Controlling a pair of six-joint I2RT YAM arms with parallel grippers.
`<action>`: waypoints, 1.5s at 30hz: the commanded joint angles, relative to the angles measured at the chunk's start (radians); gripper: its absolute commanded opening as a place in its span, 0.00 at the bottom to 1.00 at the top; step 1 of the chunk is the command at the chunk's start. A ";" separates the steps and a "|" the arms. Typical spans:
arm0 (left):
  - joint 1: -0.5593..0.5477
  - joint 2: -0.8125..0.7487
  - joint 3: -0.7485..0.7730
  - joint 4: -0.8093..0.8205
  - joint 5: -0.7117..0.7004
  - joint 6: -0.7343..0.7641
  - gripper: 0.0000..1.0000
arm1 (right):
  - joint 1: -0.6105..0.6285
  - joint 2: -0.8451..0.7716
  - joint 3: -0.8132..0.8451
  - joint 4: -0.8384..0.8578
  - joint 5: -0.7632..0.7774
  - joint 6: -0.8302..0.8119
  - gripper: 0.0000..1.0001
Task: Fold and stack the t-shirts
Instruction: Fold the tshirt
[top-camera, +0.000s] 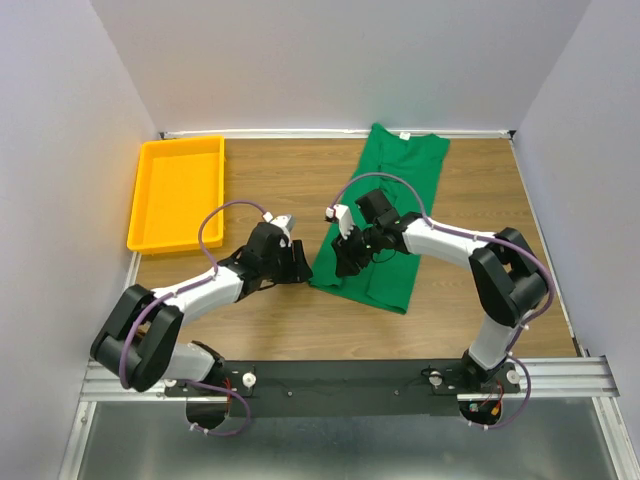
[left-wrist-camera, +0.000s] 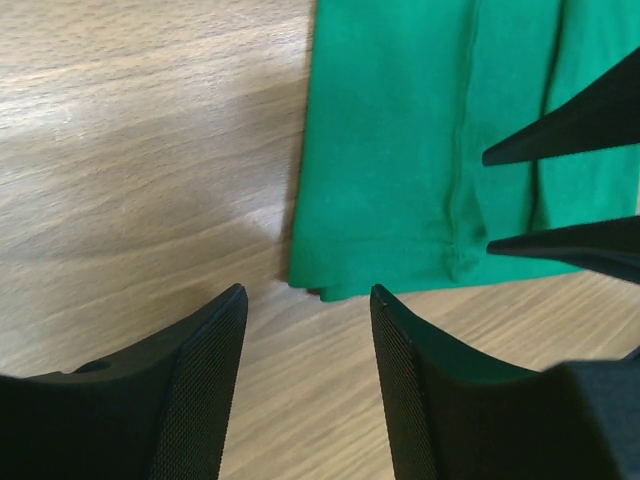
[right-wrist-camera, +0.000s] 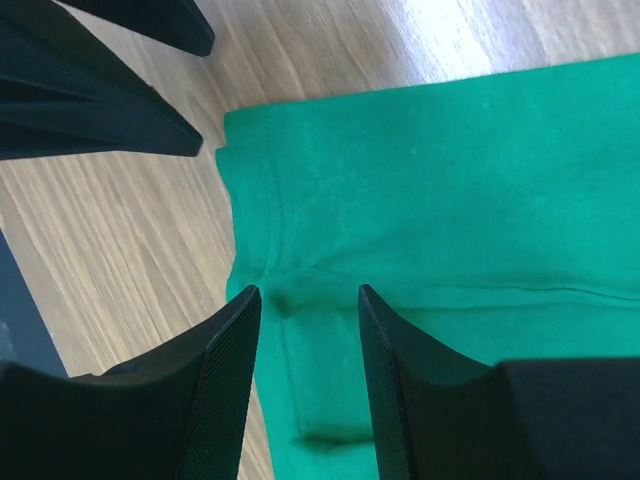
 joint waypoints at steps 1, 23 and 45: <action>-0.008 0.047 0.013 0.076 -0.017 -0.012 0.58 | 0.009 0.041 0.036 0.024 0.002 0.042 0.50; -0.011 0.106 0.079 0.049 -0.031 0.045 0.56 | 0.031 0.038 0.005 -0.080 0.164 -0.067 0.44; -0.052 -0.104 -0.066 0.090 0.011 -0.159 0.71 | -0.001 -0.658 -0.493 -0.194 0.189 -0.699 0.77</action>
